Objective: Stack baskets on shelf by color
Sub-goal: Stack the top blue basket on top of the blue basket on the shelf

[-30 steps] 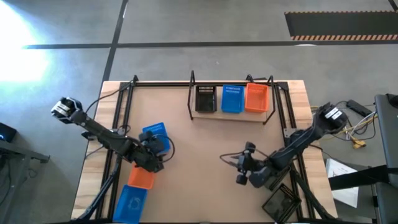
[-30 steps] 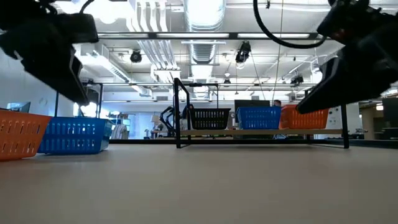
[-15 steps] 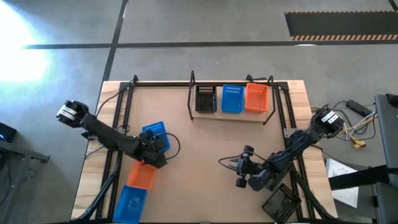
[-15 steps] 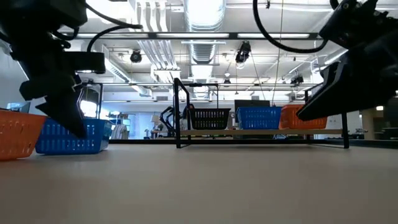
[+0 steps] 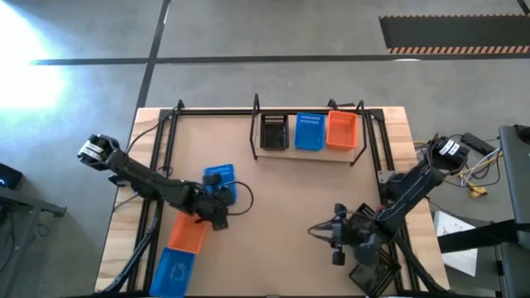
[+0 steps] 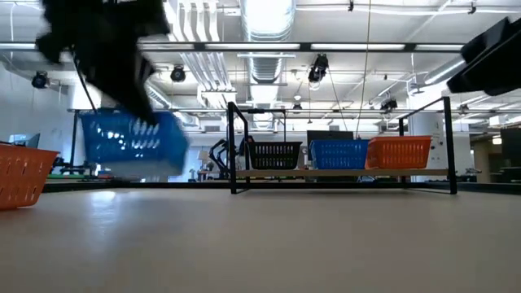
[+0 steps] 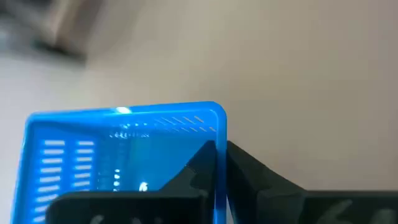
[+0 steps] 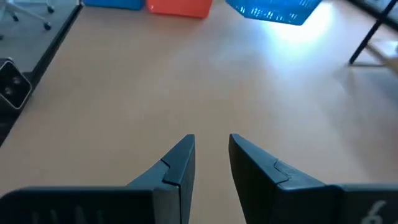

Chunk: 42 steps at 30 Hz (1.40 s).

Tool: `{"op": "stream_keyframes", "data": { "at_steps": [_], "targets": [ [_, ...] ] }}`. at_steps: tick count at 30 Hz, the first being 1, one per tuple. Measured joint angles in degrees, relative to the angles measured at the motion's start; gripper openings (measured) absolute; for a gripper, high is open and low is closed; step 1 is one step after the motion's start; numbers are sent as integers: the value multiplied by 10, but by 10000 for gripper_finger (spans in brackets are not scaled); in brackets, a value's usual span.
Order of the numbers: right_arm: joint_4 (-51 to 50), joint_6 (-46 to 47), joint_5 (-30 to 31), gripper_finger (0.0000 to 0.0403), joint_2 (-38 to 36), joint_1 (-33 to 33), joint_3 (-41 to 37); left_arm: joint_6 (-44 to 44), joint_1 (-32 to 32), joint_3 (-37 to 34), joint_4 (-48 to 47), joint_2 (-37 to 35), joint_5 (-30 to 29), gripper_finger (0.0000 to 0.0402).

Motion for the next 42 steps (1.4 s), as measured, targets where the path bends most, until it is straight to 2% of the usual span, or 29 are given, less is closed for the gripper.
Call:
{"op": "stream_keyframes", "data": {
  "at_steps": [4, 9, 12, 15, 19, 23, 27, 33, 37, 42],
  "targets": [
    [0, 26, 49, 91, 23, 27, 0, 80, -1, 79, 47, 0, 23, 2],
    [1, 97, 54, 91, 79, 39, 0, 202, 22, 121, 230, 1, 58, 1],
    [2, 137, 56, 91, 121, 40, 0, 273, 74, 130, 320, 20, 122, 1],
    [3, 162, 81, 91, 157, 40, 2, 321, 138, 140, 418, 62, 163, 1],
    [2, 182, 95, 91, 186, 40, 11, 359, 223, 171, 518, 139, 206, 1],
    [1, 187, 95, 91, 198, 40, 24, 398, 284, 228, 574, 227, 225, 0],
    [2, 173, 97, 91, 197, 40, 34, 458, 314, 295, 586, 307, 248, 0],
    [2, 166, 110, 91, 197, 41, 43, 485, 332, 371, 580, 399, 249, 0],
    [2, 166, 110, 91, 197, 41, 46, 486, 336, 403, 548, 428, 226, 0],
    [2, 166, 110, 91, 197, 41, 47, 486, 338, 410, 495, 430, 207, 0]
  ]
}}
